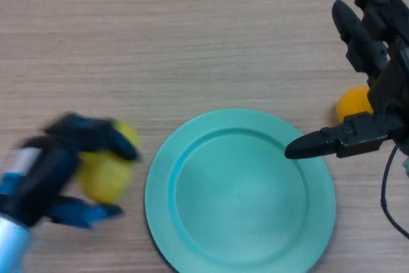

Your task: Pick up the yellow starfruit and place it on the plate

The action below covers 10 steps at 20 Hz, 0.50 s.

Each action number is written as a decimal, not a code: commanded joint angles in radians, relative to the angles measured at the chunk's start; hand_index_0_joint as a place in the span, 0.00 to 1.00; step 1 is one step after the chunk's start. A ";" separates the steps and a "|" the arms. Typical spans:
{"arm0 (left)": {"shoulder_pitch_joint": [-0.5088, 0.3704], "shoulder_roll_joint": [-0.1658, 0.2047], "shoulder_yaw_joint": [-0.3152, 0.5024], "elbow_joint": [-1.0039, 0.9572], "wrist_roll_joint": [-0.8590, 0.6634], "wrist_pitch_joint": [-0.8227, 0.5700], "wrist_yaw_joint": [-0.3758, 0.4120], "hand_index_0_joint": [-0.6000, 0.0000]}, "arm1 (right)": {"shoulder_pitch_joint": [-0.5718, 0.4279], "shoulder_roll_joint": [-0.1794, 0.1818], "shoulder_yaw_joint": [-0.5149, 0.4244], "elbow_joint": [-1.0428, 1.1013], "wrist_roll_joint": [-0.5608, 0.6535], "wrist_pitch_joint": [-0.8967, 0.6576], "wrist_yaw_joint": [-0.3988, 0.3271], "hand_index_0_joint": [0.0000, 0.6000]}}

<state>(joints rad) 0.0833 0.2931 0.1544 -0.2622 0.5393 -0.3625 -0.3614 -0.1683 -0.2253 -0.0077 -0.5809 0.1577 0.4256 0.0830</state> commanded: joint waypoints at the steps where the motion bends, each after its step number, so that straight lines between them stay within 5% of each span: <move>1: -0.023 0.018 0.007 -0.085 -0.025 -0.037 -0.013 0.00 | -0.034 -0.021 -0.052 -0.072 0.035 -0.108 -0.025 0.00; 5: -0.002 -0.029 -0.149 -0.079 0.051 0.021 0.020 0.00 | -0.024 -0.018 -0.043 -0.069 0.029 -0.123 -0.031 0.00; 6: -0.016 -0.030 -0.186 -0.021 0.128 -0.036 0.104 0.00 | -0.033 -0.021 -0.049 -0.074 0.035 -0.102 -0.032 0.00; 9: -0.070 -0.045 -0.231 0.027 0.190 0.022 0.121 0.00 | -0.030 -0.024 -0.053 -0.073 0.038 -0.107 -0.030 0.00; 10: -0.105 -0.070 -0.237 0.040 0.088 0.041 0.205 0.00 | -0.027 -0.026 -0.057 -0.075 0.037 -0.110 -0.027 0.00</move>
<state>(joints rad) 0.0102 0.2188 -0.1070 -0.1698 0.7029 -0.2690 -0.2687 -0.1640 -0.2254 -0.0182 -0.5942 0.1582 0.4331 0.0813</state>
